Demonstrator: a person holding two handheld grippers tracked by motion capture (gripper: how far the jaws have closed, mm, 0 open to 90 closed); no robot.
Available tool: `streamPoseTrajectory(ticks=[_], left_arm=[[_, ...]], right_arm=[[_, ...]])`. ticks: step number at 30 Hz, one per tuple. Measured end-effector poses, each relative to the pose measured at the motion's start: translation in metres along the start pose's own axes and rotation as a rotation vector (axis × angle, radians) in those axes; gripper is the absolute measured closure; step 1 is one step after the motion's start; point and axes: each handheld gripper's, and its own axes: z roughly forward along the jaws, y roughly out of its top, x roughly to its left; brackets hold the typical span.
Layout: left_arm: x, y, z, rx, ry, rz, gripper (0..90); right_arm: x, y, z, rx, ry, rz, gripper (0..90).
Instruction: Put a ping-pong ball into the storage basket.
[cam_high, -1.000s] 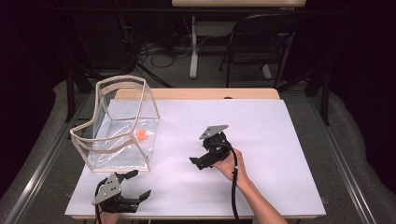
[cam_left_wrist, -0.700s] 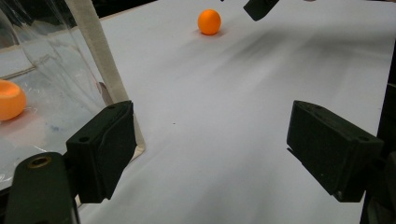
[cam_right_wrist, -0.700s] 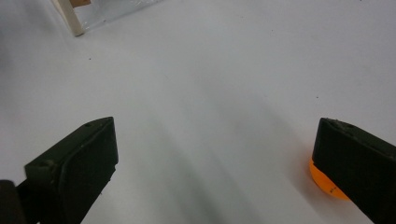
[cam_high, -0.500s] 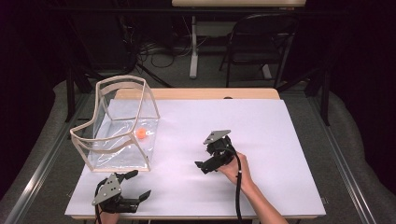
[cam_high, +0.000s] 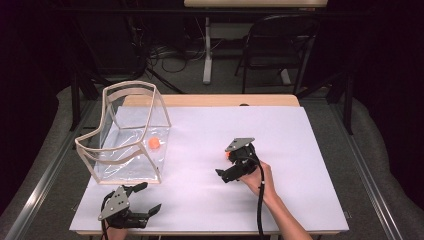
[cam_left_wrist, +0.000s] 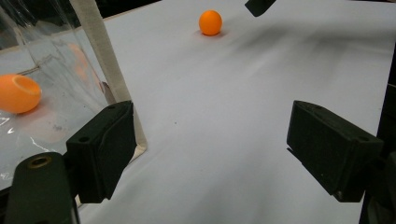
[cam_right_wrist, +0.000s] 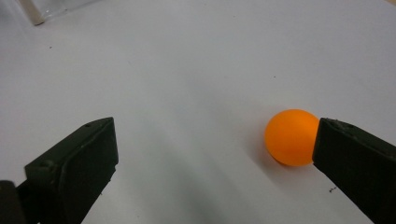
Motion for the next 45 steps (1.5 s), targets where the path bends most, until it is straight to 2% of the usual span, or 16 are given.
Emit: streamPoseTrajectory(ticks=[6,19,30,41,43,45], left_arm=[[0.0,0.0,0.0,-0.001,0.0,0.0,15.8],[0.0,0.0,0.0,-0.002,-0.003,0.0,15.8],[0.0,0.0,0.001,-0.002,-0.005,0.001,15.8],[0.0,0.0,0.001,0.0,-0.008,0.002,15.8],[0.0,0.0,0.001,0.0,-0.01,0.003,15.8],[0.0,0.0,0.001,0.0,-0.01,0.0,15.8]], right_arm=[[-0.01,-0.002,0.0,0.002,-0.03,0.015,0.0],[-0.029,-0.006,0.008,0.014,-0.055,0.068,0.0],[-0.04,-0.008,0.018,0.026,-0.052,0.119,0.0],[-0.041,-0.007,0.022,0.0,-0.055,0.122,13.7],[-0.042,-0.008,0.024,-0.004,-0.063,0.138,14.9],[-0.044,-0.008,0.028,0.015,-0.071,0.154,17.2]])
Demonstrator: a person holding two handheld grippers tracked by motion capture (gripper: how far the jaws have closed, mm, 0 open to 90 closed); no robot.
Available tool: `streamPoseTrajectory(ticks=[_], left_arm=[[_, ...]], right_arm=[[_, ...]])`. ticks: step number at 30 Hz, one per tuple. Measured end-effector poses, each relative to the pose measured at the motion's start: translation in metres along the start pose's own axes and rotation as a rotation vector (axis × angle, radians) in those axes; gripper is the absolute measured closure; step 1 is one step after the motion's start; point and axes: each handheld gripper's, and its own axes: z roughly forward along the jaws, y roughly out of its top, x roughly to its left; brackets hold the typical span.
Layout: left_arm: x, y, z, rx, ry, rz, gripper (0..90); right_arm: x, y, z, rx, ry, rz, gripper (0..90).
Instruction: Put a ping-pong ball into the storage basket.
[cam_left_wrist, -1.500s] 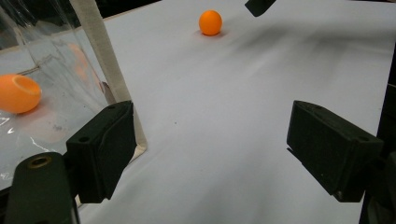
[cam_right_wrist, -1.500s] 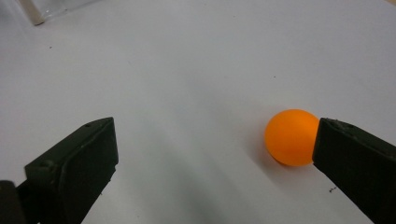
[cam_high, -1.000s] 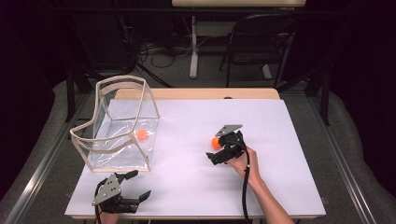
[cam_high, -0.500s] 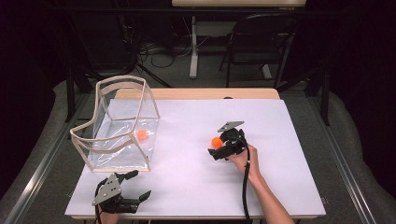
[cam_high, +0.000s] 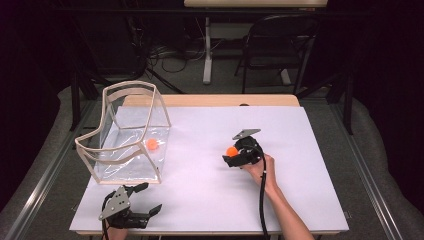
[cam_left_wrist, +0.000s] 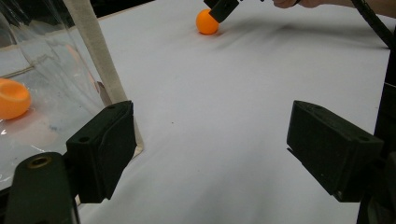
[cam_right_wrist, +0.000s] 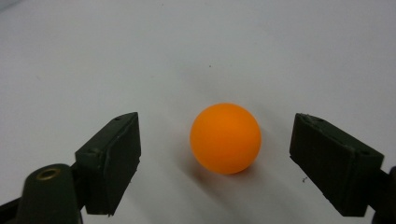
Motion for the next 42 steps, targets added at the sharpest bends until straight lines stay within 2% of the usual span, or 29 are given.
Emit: streamPoseTrajectory(ticks=[14,23,35,39,42], left_arm=[[0.0,0.0,0.0,0.003,0.002,0.002,15.8],[0.0,0.0,0.0,0.003,0.003,0.001,15.8],[0.0,0.0,0.0,-0.001,0.0,0.001,15.8],[0.0,0.0,0.0,0.0,0.001,0.002,15.8],[0.0,0.0,0.0,0.0,0.0,0.002,15.8]], right_arm=[[-0.003,-0.002,0.008,0.018,-0.001,0.027,35.4],[-0.004,-0.002,0.009,0.033,-0.006,0.046,40.6],[-0.004,-0.003,0.012,0.048,-0.017,0.045,44.5],[-0.004,-0.003,0.013,0.054,-0.019,0.044,49.7],[-0.004,-0.002,0.013,0.054,-0.021,0.042,49.8]])
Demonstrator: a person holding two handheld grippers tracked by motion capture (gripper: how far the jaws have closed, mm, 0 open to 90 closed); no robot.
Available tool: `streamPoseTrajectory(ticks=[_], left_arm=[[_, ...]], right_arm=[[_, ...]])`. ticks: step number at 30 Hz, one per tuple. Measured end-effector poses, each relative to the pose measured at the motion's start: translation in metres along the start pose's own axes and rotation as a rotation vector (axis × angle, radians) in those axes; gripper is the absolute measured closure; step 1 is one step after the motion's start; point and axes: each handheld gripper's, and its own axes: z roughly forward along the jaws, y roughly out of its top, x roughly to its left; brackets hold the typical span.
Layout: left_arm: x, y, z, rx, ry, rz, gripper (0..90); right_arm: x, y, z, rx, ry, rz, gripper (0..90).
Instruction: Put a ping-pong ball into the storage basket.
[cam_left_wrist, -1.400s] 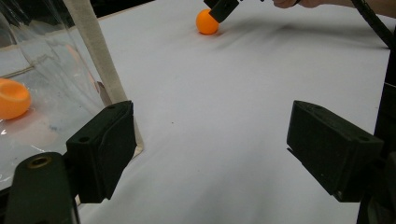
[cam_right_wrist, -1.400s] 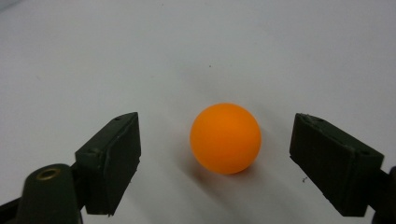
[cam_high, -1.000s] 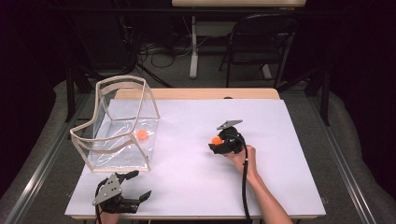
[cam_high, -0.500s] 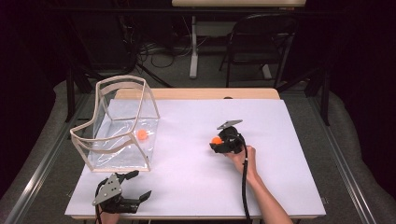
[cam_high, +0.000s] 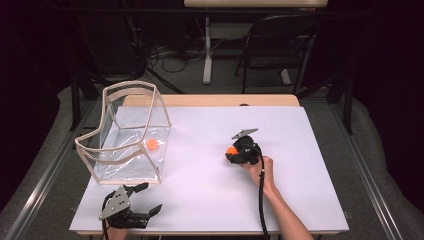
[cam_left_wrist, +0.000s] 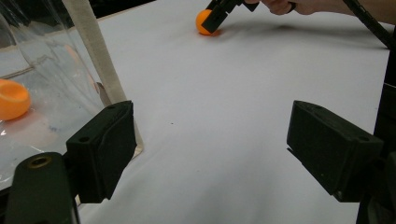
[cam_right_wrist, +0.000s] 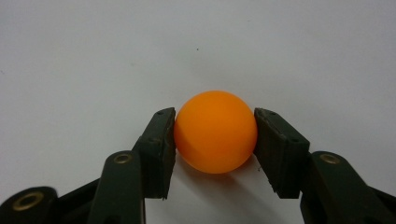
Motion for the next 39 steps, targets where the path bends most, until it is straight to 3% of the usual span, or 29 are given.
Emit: streamPoseTrajectory(ticks=[12,39], left_arm=[[0.0,0.0,0.0,-0.001,-0.003,-0.002,15.8],[0.001,0.0,0.0,-0.005,-0.003,-0.003,15.8]], right_arm=[[0.0,0.003,-0.006,-0.01,0.0,-0.014,50.1],[0.016,0.011,-0.018,-0.035,0.02,-0.055,50.3]])
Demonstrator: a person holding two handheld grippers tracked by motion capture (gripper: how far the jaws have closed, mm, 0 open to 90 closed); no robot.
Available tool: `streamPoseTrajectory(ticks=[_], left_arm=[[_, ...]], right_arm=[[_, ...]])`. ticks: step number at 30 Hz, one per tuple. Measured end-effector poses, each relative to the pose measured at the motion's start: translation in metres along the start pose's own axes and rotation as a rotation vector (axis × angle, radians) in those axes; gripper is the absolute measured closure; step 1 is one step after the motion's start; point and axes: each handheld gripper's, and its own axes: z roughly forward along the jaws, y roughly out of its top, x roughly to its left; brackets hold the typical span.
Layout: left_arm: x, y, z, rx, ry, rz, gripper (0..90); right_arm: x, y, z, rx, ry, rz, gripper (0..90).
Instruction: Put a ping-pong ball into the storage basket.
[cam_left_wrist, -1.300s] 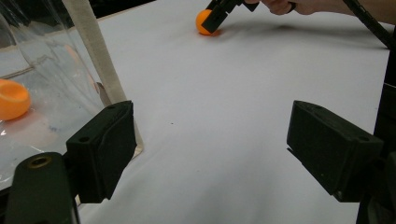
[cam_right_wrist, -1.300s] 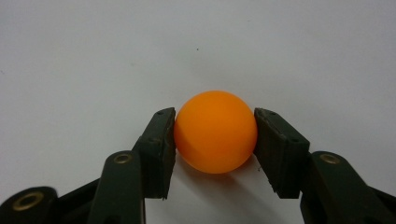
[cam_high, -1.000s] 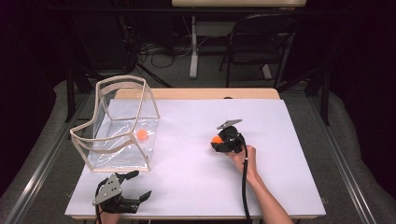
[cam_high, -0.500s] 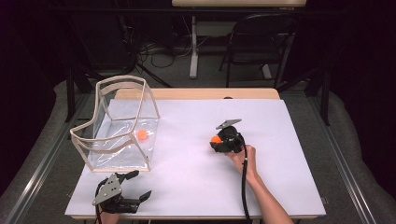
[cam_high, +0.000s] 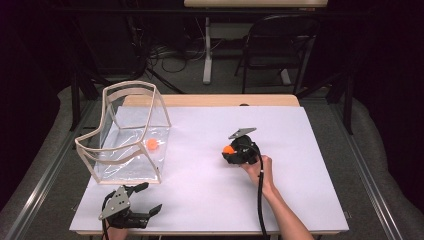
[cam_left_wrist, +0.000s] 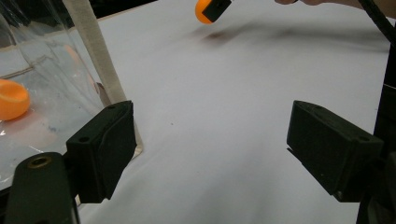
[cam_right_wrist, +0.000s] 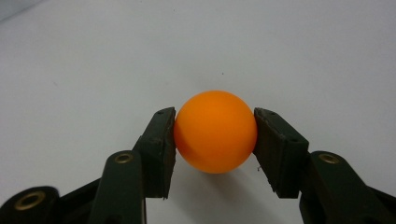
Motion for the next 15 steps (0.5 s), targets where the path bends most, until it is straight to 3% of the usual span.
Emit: streamPoseTrajectory(ticks=[15], left_arm=[[-0.001,0.0,0.0,0.006,-0.001,0.003,15.8]], right_arm=[[0.01,0.005,-0.004,-0.013,0.019,-0.023,50.4]])
